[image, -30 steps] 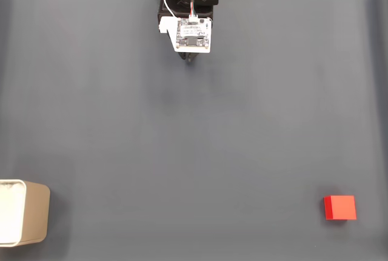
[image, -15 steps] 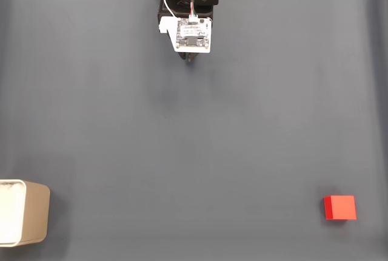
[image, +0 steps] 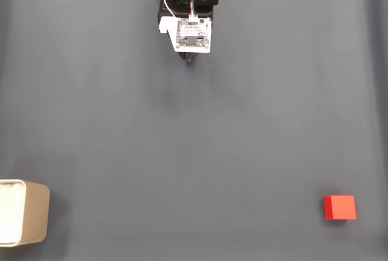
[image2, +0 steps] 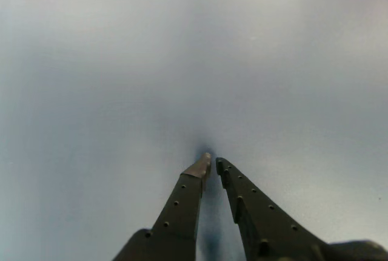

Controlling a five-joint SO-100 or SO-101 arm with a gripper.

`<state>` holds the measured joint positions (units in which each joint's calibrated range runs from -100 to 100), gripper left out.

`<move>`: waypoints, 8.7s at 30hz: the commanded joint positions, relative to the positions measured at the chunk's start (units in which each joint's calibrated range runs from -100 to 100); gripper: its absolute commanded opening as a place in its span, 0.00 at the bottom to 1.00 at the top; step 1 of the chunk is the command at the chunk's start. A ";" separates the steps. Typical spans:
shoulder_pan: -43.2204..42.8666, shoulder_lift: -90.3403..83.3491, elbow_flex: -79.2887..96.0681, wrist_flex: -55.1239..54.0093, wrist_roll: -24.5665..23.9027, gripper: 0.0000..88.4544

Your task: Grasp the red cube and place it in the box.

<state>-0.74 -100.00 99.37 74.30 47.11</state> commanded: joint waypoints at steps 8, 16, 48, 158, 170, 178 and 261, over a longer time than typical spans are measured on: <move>0.24 0.17 0.45 1.19 0.44 0.00; 0.39 0.17 0.45 1.19 0.44 0.00; 0.17 0.09 0.45 -13.65 0.54 0.00; -24.12 105.46 -102.74 -30.94 0.39 0.02; -23.83 109.45 -104.57 -32.25 -0.54 0.06; -24.19 112.31 -106.30 -34.30 -0.44 0.07; -20.78 149.05 -146.17 -38.48 1.90 0.48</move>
<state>-21.51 50.07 -43.49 36.91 48.62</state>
